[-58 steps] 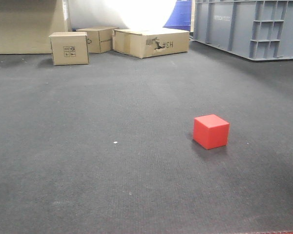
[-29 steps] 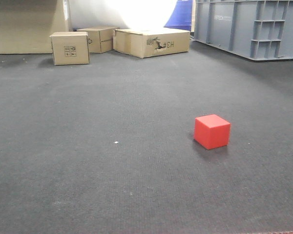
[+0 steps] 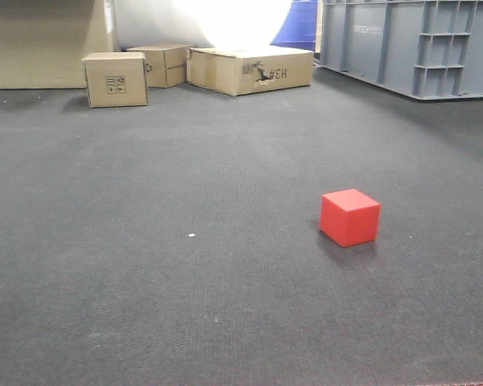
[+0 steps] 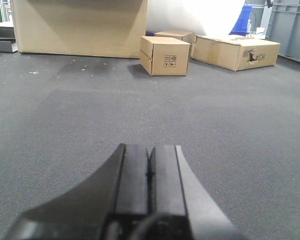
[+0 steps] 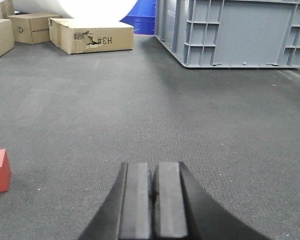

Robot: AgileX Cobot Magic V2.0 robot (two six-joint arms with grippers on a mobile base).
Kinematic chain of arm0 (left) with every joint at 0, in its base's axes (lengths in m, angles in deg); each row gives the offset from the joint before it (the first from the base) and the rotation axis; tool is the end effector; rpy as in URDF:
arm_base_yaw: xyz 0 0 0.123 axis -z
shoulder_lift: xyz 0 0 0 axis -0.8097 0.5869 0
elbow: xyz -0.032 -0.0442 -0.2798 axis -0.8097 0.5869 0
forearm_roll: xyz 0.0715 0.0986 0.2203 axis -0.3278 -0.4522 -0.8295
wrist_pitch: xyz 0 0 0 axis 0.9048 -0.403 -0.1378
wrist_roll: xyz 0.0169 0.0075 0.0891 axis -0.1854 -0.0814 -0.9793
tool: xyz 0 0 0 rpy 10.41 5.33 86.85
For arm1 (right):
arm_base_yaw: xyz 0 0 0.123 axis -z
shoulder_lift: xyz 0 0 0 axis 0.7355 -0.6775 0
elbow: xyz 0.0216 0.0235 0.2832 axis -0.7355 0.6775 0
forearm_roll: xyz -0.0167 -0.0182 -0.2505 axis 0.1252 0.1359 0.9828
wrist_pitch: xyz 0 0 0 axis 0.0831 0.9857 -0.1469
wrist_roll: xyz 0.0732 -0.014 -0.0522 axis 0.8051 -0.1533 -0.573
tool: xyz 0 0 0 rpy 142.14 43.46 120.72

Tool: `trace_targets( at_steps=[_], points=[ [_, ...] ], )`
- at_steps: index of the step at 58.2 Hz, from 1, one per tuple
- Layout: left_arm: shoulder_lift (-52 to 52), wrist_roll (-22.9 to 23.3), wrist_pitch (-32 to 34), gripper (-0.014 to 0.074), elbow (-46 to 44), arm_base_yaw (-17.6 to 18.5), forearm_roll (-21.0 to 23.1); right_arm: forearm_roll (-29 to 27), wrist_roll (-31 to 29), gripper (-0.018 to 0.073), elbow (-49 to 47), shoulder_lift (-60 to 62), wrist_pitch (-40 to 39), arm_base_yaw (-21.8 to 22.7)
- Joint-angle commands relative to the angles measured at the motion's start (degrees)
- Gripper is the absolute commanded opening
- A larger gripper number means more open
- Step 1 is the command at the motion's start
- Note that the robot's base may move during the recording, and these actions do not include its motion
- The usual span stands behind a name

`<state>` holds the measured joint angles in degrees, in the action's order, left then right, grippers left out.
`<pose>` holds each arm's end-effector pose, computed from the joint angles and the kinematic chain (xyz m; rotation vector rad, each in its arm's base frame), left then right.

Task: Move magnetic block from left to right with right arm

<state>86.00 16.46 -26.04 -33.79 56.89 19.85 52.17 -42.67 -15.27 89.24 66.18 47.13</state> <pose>0.0566 -0.0031 0.2002 0.0098 1.5307 -0.0725 0.0569 0.0002 0.1955 0.0113 1.5920 0.0180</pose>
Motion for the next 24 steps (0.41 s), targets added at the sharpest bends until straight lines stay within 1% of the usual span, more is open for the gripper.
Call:
trace_targets(
  at_steps=[1, 24],
  points=[
    [-0.5, 0.3, 4.8, -0.0126, 0.5, -0.1, 0.3, 0.5, -0.6, 0.0058, 0.0, 1.2, -5.1, 0.3],
    [-0.5, 0.3, 4.8, -0.0126, 0.5, -0.1, 0.3, 0.5, -0.6, 0.0058, 0.0, 1.2, -5.1, 0.3]
  ],
)
